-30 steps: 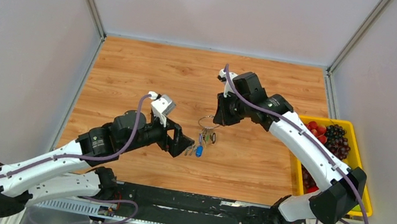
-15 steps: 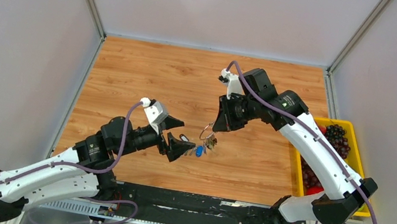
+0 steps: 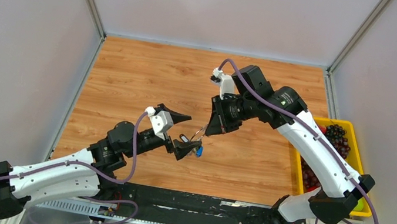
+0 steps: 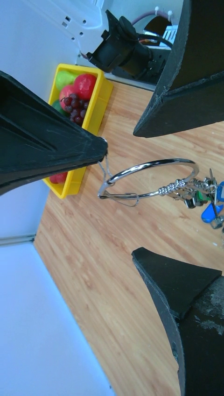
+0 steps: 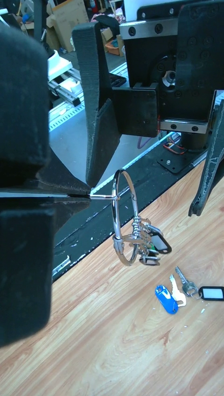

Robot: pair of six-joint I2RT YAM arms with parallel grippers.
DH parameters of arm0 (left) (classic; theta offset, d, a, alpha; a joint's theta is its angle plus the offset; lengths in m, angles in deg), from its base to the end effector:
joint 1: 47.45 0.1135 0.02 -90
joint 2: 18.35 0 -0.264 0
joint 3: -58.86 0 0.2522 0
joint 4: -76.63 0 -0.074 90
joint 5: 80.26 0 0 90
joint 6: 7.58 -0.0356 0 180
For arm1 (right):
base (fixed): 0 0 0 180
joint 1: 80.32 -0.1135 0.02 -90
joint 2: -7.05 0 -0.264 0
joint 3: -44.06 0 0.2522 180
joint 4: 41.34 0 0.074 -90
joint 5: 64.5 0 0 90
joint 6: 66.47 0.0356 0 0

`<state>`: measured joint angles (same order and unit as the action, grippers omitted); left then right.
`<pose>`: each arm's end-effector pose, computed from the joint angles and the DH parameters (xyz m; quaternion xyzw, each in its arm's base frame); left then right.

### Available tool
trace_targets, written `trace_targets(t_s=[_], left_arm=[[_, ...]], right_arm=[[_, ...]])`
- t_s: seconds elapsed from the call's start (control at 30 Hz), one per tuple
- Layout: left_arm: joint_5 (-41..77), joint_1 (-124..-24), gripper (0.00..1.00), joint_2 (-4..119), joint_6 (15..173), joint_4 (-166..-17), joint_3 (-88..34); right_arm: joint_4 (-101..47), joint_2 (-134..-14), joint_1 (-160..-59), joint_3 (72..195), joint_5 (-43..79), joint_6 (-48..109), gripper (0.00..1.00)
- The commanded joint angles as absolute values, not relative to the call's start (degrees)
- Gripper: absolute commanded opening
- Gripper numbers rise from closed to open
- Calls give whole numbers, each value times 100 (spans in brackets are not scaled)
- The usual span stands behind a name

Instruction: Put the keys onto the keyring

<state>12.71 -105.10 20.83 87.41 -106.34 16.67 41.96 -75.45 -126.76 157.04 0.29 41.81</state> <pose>0.0927 -0.1498 0.3049 0.3140 0.5911 -0.4009 0.6255 0.1731 0.2040 0.4185 -0.2925 0.8803 0.3412 0.1521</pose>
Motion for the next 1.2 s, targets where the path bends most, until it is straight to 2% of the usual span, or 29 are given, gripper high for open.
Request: trace_targets(t_s=[0.0,0.37,1.07,1.17], left_arm=[[1376,-10549,100,2211,8322,-11405,1689],[1220,-10680,97,2347,7762,-11887,1947],[1119,-10827,81,2446,7301,-12606,2062],[1153,-10836,77,2529,7280,-12718,2058]], right_arm=[[4323,-7646,-12749,16012,41,4392,0],[4275,-7825,-13023,16259,34,4543,0],[4370,-7940,-13421,16625,125,4733,0],[4370,-7954,-13461,16642,132,4751,0]])
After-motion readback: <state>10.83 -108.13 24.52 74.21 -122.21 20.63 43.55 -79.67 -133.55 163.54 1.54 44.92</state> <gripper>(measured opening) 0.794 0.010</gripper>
